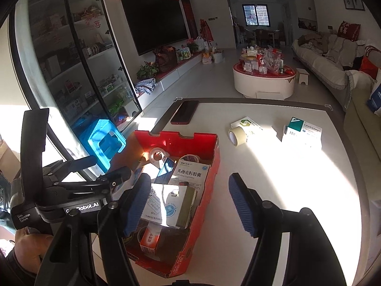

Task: Organize objects
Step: 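Withdraw both tools from the tray toward the boxes on the table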

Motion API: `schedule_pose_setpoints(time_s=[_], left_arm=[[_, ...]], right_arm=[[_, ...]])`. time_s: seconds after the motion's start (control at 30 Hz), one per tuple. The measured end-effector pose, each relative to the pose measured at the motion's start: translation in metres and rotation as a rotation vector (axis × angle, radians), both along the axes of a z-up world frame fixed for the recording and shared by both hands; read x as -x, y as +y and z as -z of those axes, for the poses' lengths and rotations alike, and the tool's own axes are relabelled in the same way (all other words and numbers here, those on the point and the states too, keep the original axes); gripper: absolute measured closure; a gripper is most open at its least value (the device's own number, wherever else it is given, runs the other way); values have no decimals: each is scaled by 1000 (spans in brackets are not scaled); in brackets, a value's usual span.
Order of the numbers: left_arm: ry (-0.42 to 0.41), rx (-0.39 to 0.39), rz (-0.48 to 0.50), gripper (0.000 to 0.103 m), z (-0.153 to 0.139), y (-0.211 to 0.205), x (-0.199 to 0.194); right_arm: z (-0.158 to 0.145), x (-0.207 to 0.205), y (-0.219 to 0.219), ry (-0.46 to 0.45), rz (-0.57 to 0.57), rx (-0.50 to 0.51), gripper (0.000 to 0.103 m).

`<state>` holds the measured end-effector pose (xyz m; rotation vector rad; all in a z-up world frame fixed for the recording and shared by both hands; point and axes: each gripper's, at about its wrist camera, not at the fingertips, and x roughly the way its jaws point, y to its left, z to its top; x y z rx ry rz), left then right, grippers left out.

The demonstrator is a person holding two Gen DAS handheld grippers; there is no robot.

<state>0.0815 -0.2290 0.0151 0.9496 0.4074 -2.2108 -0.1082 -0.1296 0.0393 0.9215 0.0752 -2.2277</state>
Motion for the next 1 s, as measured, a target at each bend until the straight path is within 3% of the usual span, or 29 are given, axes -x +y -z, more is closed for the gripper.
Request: schedule_pose_setpoints(time_s=[0.3, 0.47, 0.6, 0.83, 1.0], left_arm=[[24, -59, 46, 10, 16, 56, -14], [0, -73, 119, 9, 20, 82, 4], [-6, -66, 169, 9, 13, 96, 21], [8, -117, 245, 8, -1, 113, 63], [14, -140, 282, 7, -13, 119, 111]], right_arm=[[30, -39, 57, -31, 52, -24, 31], [50, -40, 89, -86, 114, -30, 31], [49, -36, 108, -89, 149, -12, 31], [40, -13, 140, -66, 194, 7, 29], [21, 37, 167, -49, 184, -23, 27]])
